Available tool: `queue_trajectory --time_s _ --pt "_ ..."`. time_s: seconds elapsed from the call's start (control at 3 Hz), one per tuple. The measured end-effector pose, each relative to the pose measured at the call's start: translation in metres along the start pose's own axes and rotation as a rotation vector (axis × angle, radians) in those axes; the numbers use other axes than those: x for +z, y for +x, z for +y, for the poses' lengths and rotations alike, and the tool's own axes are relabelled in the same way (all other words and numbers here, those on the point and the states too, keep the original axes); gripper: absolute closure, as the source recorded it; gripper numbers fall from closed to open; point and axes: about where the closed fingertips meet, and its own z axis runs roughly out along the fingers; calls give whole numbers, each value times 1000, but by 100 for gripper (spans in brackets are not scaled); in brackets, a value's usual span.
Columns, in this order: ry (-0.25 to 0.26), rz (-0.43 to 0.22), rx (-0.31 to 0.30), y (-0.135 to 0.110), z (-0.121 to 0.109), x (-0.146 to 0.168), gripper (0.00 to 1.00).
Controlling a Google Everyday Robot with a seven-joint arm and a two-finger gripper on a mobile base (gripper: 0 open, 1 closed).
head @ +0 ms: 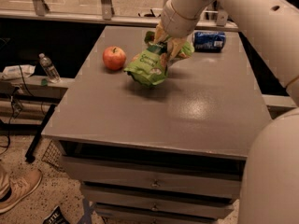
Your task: Move green rice chip bag near apple
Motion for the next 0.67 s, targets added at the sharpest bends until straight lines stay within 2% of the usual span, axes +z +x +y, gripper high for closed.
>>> queue_trajectory --time_s 0.67 --pt "-1 -37 -48 -7 -19 16 100"
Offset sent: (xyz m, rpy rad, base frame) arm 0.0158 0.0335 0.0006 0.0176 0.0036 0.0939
